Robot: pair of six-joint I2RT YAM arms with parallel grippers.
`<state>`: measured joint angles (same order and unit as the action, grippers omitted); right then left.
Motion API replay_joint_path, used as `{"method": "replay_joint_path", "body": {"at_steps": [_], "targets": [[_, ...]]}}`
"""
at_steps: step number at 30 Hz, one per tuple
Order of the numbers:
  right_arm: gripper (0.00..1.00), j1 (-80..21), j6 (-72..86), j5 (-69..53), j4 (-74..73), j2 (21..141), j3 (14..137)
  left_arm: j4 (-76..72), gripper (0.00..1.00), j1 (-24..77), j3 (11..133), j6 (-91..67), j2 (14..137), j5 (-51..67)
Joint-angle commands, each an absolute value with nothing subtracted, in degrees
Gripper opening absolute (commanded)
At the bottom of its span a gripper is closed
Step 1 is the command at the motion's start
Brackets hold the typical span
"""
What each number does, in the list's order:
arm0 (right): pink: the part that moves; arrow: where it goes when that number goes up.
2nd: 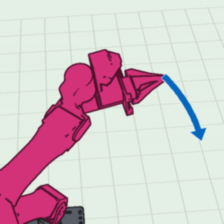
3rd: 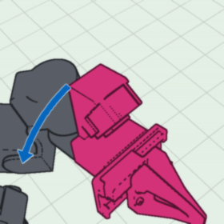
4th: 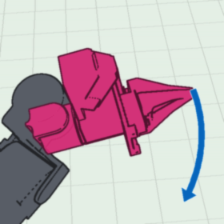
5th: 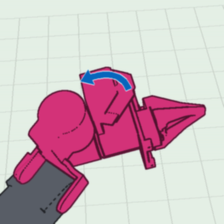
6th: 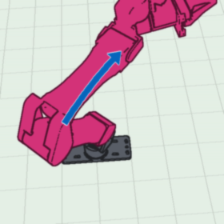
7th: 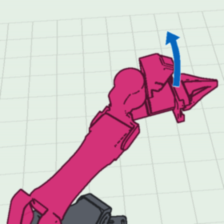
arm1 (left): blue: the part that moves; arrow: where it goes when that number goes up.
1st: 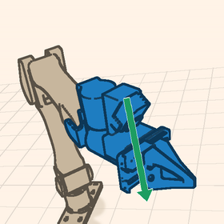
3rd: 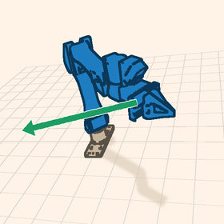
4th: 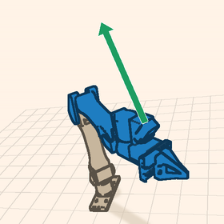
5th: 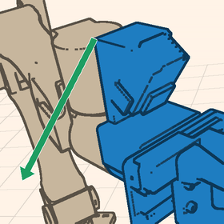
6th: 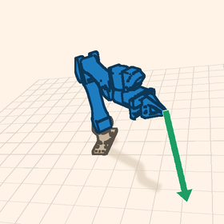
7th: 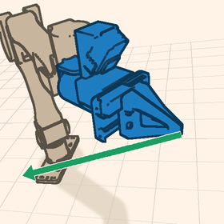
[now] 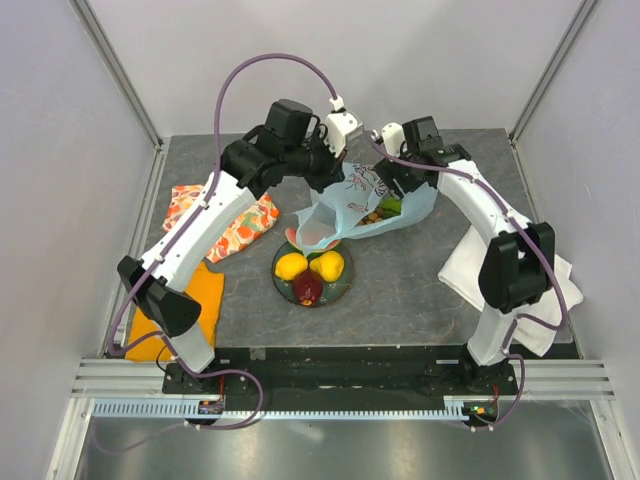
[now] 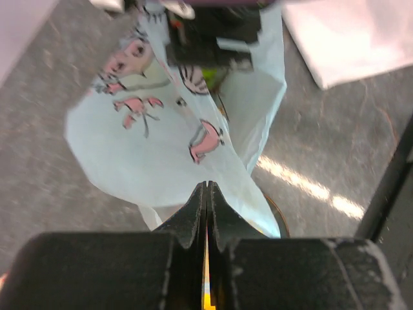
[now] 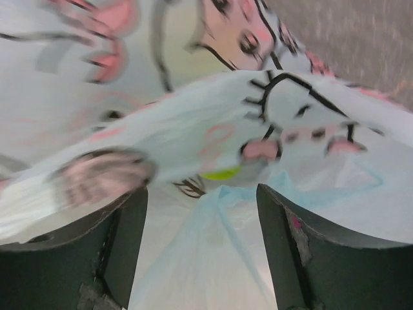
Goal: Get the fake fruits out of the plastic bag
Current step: Adjust the plastic bag at the center of the board.
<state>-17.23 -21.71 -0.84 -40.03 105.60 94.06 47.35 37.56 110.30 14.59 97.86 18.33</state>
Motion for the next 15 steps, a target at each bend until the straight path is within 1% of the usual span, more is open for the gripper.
{"method": "replay_joint_path", "body": {"at_steps": [1, 3, 4, 5, 6, 8, 9, 10, 15], "targets": [[0.76, -19.07, -23.02, -12.02, -39.90, 97.92, 94.92, 45.96, 0.02, 37.62, 112.16, 14.05, 97.21, 16.17], [0.76, -19.68, -24.08, -15.02, -40.17, 97.12, 93.78, 47.80, 0.04, 37.62, 111.10, 14.59, 96.42, 16.44], [0.75, -20.21, -24.69, -15.55, -40.86, 96.95, 93.52, 48.51, 0.34, 37.62, 108.74, 14.85, 95.81, 16.61], [0.73, -20.56, -24.87, -15.47, -41.13, 97.03, 93.08, 48.69, 0.47, 37.62, 106.89, 14.85, 94.93, 17.57], [0.72, -20.65, -24.96, -15.56, -41.65, 97.29, 92.99, 48.87, 0.60, 37.53, 105.05, 14.85, 92.83, 18.88], [0.71, -20.65, -25.40, -17.05, -43.06, 97.91, 92.99, 49.57, 0.72, 37.62, 99.86, 14.77, 91.15, 23.35], [0.70, -20.74, -25.49, -17.75, -43.41, 97.91, 92.81, 49.83, 0.76, 37.62, 98.45, 14.59, 90.53, 24.51], [0.70, -20.74, -26.01, -19.32, -43.42, 97.82, 92.64, 50.18, 0.77, 37.70, 96.09, 14.85, 89.74, 25.39], [0.70, -20.74, -26.28, -24.96, -44.56, 98.17, 92.11, 50.36, 0.77, 38.67, 91.94, 16.52, 90.70, 28.21]]}}
